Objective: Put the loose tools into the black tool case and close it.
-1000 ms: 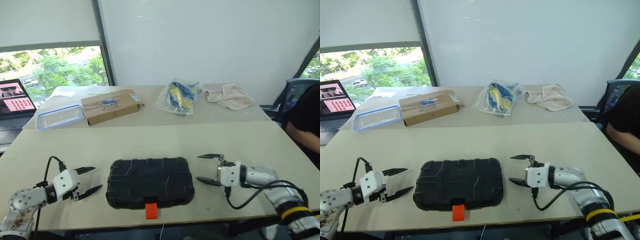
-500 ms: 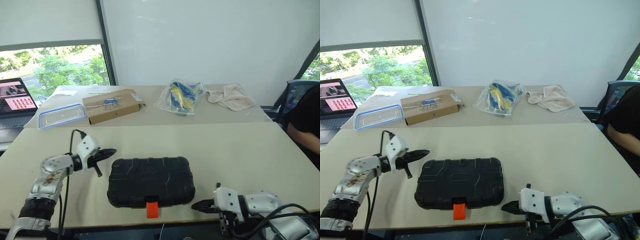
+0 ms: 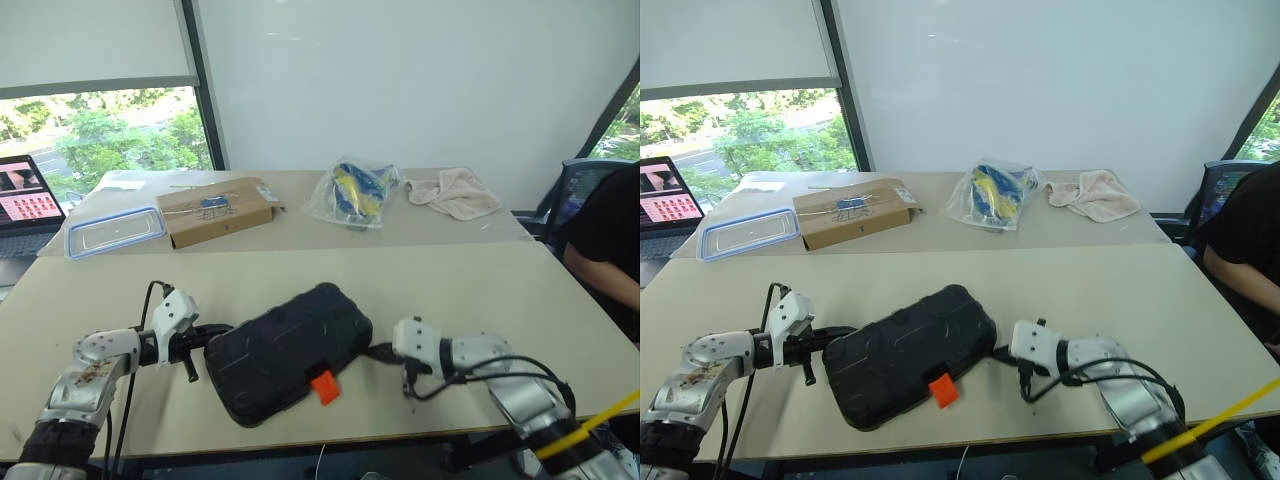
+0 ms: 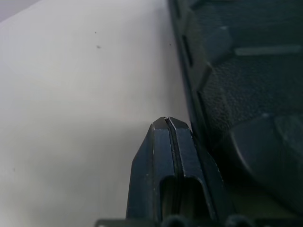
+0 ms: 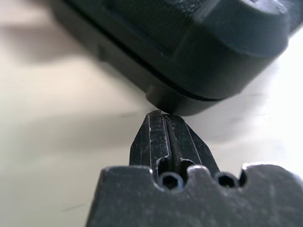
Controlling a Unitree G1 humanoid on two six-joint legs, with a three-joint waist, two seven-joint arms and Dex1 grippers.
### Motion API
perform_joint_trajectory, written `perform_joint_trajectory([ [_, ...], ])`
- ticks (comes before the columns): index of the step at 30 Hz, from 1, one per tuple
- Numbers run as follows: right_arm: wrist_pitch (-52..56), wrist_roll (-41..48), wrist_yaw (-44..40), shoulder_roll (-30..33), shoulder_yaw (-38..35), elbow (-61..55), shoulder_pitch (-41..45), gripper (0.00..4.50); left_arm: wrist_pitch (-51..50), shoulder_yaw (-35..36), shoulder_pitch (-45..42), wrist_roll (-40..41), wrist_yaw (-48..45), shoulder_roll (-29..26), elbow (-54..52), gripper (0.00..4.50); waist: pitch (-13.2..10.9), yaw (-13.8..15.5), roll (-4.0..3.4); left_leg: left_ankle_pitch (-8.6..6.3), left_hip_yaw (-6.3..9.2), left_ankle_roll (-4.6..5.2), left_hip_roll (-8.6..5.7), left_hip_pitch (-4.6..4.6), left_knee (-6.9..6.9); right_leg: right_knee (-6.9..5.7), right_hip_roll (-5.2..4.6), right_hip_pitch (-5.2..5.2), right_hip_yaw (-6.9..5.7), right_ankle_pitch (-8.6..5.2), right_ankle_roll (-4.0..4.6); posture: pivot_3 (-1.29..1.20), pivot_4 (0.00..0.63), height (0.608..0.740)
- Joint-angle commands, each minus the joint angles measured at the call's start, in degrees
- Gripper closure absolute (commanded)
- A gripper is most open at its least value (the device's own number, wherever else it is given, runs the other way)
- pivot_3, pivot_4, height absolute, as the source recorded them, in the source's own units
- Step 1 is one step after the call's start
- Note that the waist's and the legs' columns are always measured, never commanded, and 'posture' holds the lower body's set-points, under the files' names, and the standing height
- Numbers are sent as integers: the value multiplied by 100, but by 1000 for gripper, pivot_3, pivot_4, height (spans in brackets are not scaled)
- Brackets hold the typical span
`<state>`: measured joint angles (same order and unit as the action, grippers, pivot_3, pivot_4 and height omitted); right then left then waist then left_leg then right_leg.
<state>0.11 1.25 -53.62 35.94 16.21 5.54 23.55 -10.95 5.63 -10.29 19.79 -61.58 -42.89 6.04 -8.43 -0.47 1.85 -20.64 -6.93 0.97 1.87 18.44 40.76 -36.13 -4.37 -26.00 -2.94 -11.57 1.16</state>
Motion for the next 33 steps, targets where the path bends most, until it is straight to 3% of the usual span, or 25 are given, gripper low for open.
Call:
perform_joint_trajectory([
  [1,-412,57,-88,39,-226,134,133,4465,-119,176,139,45,282,44,-371,4475,0,17,0,0,0,0,-1,4,0,0,-1,-6,-2,0,0,0,150,740],
  [5,-70,364,-281,282,-502,-242,-191,4465,-107,457,-86,201,560,75,-382,4475,-1,32,-2,-1,-3,2,-2,34,-1,4,-1,-17,-28,0,1,0,150,740],
  [8,736,1019,-569,562,-761,-1265,-844,4465,-533,515,-371,764,199,34,-664,4475,-1,118,-2,-1,13,2,4,70,13,4,-8,-19,-81,0,1,0,150,740],
  [14,1790,1518,-535,793,-657,-3010,-1788,4465,-1096,-207,-882,736,-231,-48,-1124,4475,-1,101,-3,-1,32,2,-7,77,22,14,-6,-12,-91,1,0,0,150,740],
  [23,2124,813,8,262,121,-2863,-1503,4465,-903,-1090,-1240,-99,-85,201,-743,4475,0,107,-3,5,38,-7,-13,72,56,2,-1,-4,-74,6,7,0,150,740],
  [33,2542,865,-67,135,348,-3099,-1072,4465,-886,-1243,-1176,-273,-81,240,-661,4475,1,104,-3,1,65,2,-13,64,63,2,-2,8,-71,8,7,0,150,740],
])
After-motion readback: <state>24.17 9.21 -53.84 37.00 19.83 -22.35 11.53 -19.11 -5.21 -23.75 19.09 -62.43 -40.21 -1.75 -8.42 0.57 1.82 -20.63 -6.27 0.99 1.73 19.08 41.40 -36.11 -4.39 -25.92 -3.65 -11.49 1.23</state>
